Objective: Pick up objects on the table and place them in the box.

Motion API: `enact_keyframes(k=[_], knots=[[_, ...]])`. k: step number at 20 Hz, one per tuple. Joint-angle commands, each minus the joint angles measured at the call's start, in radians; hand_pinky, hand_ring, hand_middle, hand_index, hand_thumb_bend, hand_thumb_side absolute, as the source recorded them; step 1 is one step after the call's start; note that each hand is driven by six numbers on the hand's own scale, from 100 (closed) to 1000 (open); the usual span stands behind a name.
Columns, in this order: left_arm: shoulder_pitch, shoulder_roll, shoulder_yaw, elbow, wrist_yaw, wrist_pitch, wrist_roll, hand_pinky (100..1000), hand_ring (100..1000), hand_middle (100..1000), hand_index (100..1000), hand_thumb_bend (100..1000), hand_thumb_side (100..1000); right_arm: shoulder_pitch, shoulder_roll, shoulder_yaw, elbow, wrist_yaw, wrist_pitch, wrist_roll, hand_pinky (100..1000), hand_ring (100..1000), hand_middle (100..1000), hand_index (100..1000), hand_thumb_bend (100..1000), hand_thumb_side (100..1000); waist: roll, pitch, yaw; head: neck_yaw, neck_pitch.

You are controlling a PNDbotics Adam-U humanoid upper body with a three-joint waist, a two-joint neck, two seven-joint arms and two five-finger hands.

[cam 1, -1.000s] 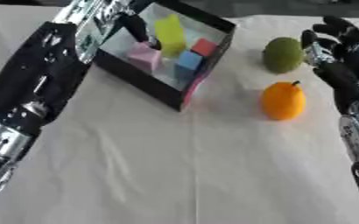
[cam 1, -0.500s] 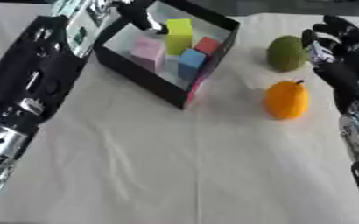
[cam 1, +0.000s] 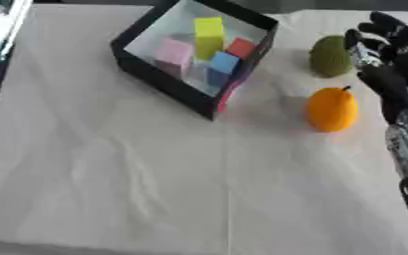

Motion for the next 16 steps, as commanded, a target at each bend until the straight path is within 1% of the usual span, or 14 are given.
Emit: enact_keyframes(k=[1, 2, 3, 5, 7, 10, 13, 16], knots=[[0.103, 0.037, 0.084, -0.088, 0.214, -0.093, 0.209, 600, 764, 760, 855, 348, 685, -0.012, -0.028, -0.019, -0.025, 0.006, -0.003, -0.013, 796, 762, 755, 843, 332, 256, 0.002, -0.021, 0.003, -0.005, -0.013], [0.144, 0.034, 0.095, -0.091, 0.249, -0.128, 0.256, 602, 765, 761, 856, 350, 690, -0.013, -0.031, -0.020, -0.025, 0.006, -0.003, -0.015, 797, 762, 755, 844, 332, 255, 0.002, -0.021, 0.005, -0.007, -0.014], [0.184, 0.024, 0.103, -0.092, 0.272, -0.158, 0.292, 614, 767, 763, 860, 357, 718, -0.013, -0.035, -0.020, -0.024, 0.007, -0.002, -0.015, 796, 762, 756, 843, 337, 250, 0.003, -0.021, 0.008, -0.006, -0.012], [0.260, -0.004, 0.113, -0.093, 0.294, -0.204, 0.342, 607, 763, 759, 854, 369, 723, -0.017, -0.043, -0.019, -0.023, 0.010, 0.001, -0.011, 797, 762, 756, 844, 344, 242, 0.003, -0.019, 0.011, -0.008, -0.012], [0.326, -0.027, 0.117, -0.093, 0.295, -0.225, 0.371, 603, 761, 757, 852, 379, 730, -0.022, -0.059, -0.017, -0.025, 0.014, 0.009, -0.004, 797, 763, 757, 844, 356, 225, -0.001, -0.019, 0.009, -0.019, -0.013], [0.406, -0.051, 0.117, -0.093, 0.278, -0.241, 0.386, 597, 758, 755, 849, 386, 739, -0.040, -0.106, -0.013, -0.038, 0.009, 0.029, 0.013, 799, 764, 758, 845, 373, 205, -0.008, -0.021, 0.002, -0.027, -0.008], [0.453, -0.079, 0.117, -0.093, 0.271, -0.261, 0.400, 592, 754, 756, 851, 395, 736, -0.065, -0.169, 0.001, -0.050, 0.006, 0.067, 0.047, 800, 766, 760, 845, 393, 181, -0.016, -0.026, -0.003, -0.027, -0.006], [0.479, -0.104, 0.120, -0.093, 0.255, -0.287, 0.419, 583, 745, 753, 852, 401, 725, -0.088, -0.227, 0.023, -0.063, 0.005, 0.110, 0.091, 801, 767, 762, 848, 400, 185, -0.021, -0.027, -0.006, -0.024, -0.007]])
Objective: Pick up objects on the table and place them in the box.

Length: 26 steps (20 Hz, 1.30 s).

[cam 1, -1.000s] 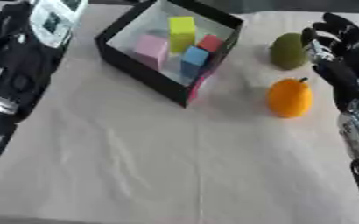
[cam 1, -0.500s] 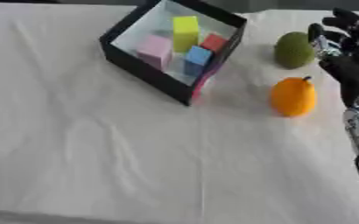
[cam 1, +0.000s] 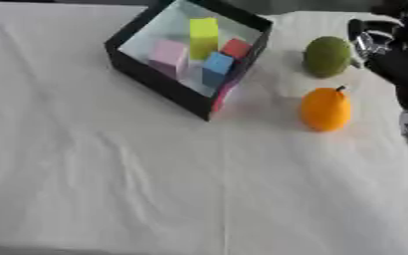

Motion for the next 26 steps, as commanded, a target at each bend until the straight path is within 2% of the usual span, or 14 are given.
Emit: enact_keyframes(k=[1, 7, 13, 15, 20, 26], knots=[[0.010, -0.006, 0.016, -0.017, -0.019, -0.026, 0.022, 580, 744, 751, 847, 402, 726, -0.032, -0.085, 0.016, -0.034, 0.000, 0.045, 0.042, 802, 768, 764, 850, 398, 210, 0.000, -0.025, -0.001, 0.002, -0.006], [0.032, -0.013, 0.009, -0.017, -0.028, -0.023, 0.035, 579, 745, 751, 844, 401, 723, -0.094, -0.229, 0.083, -0.043, 0.013, 0.171, 0.207, 809, 775, 773, 859, 472, 258, -0.009, -0.028, -0.001, 0.004, -0.002], [0.027, -0.004, 0.008, -0.017, -0.035, -0.026, 0.033, 580, 745, 750, 841, 401, 719, -0.193, -0.395, 0.167, -0.033, 0.062, 0.260, 0.442, 825, 799, 792, 874, 615, 291, -0.016, -0.031, 0.004, 0.002, -0.002], [0.026, -0.003, 0.006, -0.017, -0.036, -0.027, 0.031, 579, 745, 749, 839, 402, 718, -0.218, -0.437, 0.190, -0.031, 0.095, 0.267, 0.514, 829, 805, 796, 878, 647, 285, -0.017, -0.030, 0.005, 0.000, -0.004], [0.024, 0.001, -0.001, -0.017, -0.040, -0.029, 0.023, 578, 746, 749, 836, 401, 717, -0.258, -0.504, 0.231, -0.027, 0.171, 0.257, 0.660, 840, 822, 812, 890, 640, 316, -0.021, -0.029, 0.008, -0.004, -0.005], [0.017, 0.003, -0.007, -0.017, -0.041, -0.030, 0.015, 577, 746, 749, 833, 397, 717, -0.284, -0.500, 0.272, 0.029, 0.262, 0.214, 0.770, 834, 799, 800, 864, 613, 305, -0.021, -0.030, 0.016, -0.012, -0.003]])
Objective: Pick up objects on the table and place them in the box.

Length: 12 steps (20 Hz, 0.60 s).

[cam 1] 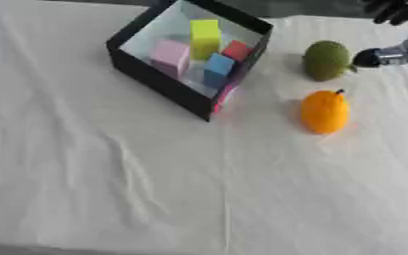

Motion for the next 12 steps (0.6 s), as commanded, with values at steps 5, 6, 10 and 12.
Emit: enact_keyframes(k=[5, 6, 10, 12], knots=[[-0.015, 0.027, -0.004, -0.017, -0.004, 0.007, -0.013, 576, 746, 749, 830, 394, 717, -0.029, 0.005, 0.038, 0.067, 0.060, -0.048, 0.054, 822, 777, 791, 852, 610, 291, 0.004, -0.025, 0.016, -0.010, 0.001], [-0.017, 0.027, -0.005, -0.017, -0.004, 0.007, -0.014, 576, 746, 749, 829, 394, 716, -0.030, 0.015, 0.046, 0.077, 0.064, -0.052, 0.055, 819, 774, 792, 849, 600, 282, 0.006, -0.024, 0.018, -0.010, 0.002], [-0.025, 0.022, -0.003, -0.017, -0.005, 0.001, -0.015, 576, 745, 745, 825, 396, 712, -0.029, 0.051, 0.068, 0.116, 0.079, -0.067, 0.058, 812, 774, 791, 845, 582, 250, 0.008, -0.022, 0.020, -0.017, 0.006], [-0.027, 0.019, -0.003, -0.017, -0.006, -0.001, -0.015, 575, 745, 744, 823, 395, 711, -0.024, 0.067, 0.073, 0.136, 0.092, -0.073, 0.050, 809, 773, 790, 846, 580, 244, 0.008, -0.020, 0.020, -0.035, 0.010]])
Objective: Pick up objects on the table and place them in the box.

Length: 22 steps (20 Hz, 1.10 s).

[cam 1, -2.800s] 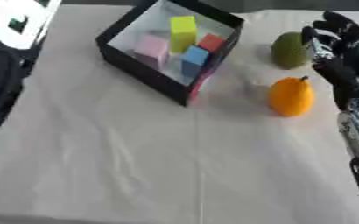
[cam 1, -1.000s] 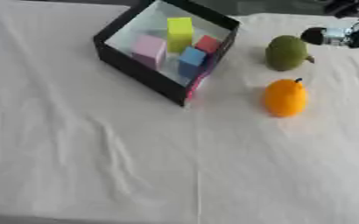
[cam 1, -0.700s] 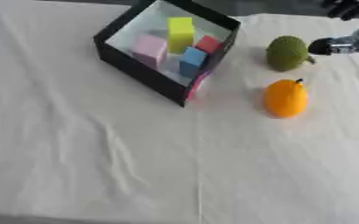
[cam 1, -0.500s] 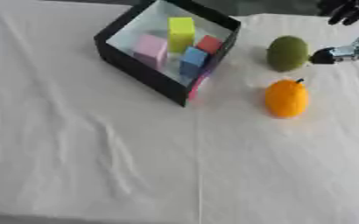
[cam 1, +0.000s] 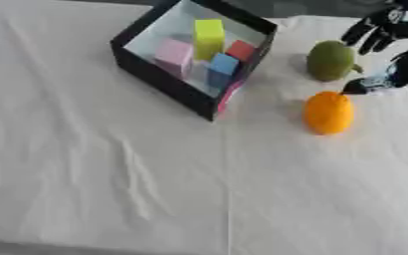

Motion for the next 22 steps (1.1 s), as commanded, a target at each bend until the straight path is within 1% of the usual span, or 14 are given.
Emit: enact_keyframes(k=[1, 3, 6, 13, 14, 16, 19, 22], knots=[[-0.014, 0.017, 0.004, -0.017, -0.006, -0.005, -0.002, 575, 745, 744, 823, 394, 712, -0.008, 0.005, -0.002, 0.030, 0.021, -0.012, -0.009, 809, 773, 789, 847, 578, 240, 0.004, -0.020, 0.001, -0.027, 0.006], [-0.014, 0.014, 0.003, -0.017, -0.006, -0.006, -0.002, 574, 744, 743, 822, 394, 712, -0.004, 0.019, 0.002, 0.049, 0.028, -0.017, -0.014, 807, 773, 789, 851, 574, 237, 0.006, -0.019, 0.001, -0.039, 0.006], [-0.011, 0.011, 0.003, -0.017, -0.006, -0.004, -0.001, 573, 744, 742, 821, 393, 712, 0.000, 0.034, 0.008, 0.070, 0.038, -0.027, -0.014, 805, 775, 789, 852, 573, 236, 0.007, -0.020, 0.000, -0.046, 0.005], [-0.007, 0.006, 0.003, -0.017, -0.006, 0.002, 0.002, 570, 743, 739, 818, 389, 713, 0.020, 0.046, 0.020, 0.112, 0.064, -0.048, 0.005, 804, 782, 793, 858, 572, 264, 0.007, -0.016, -0.001, -0.045, -0.002], [-0.007, 0.006, 0.002, -0.017, -0.005, 0.003, 0.002, 570, 743, 739, 818, 388, 713, 0.023, 0.047, 0.022, 0.119, 0.067, -0.051, 0.009, 804, 783, 794, 862, 581, 254, 0.008, -0.015, -0.002, -0.044, -0.003], [-0.008, 0.005, 0.001, -0.017, -0.005, 0.005, 0.002, 570, 743, 739, 818, 388, 713, 0.028, 0.054, 0.026, 0.134, 0.078, -0.058, 0.018, 805, 786, 797, 866, 577, 270, 0.008, -0.014, -0.002, -0.042, -0.004], [-0.008, 0.002, 0.001, -0.017, -0.005, 0.005, 0.002, 569, 742, 738, 818, 387, 715, 0.030, 0.069, 0.030, 0.166, 0.113, -0.071, 0.023, 806, 790, 800, 868, 564, 259, 0.010, -0.011, -0.001, -0.040, -0.004], [-0.008, 0.000, -0.001, -0.017, -0.005, 0.004, 0.000, 570, 742, 738, 815, 386, 716, 0.032, 0.085, 0.024, 0.206, 0.149, -0.086, 0.020, 806, 790, 800, 869, 575, 269, 0.011, -0.009, 0.000, -0.039, -0.005]])
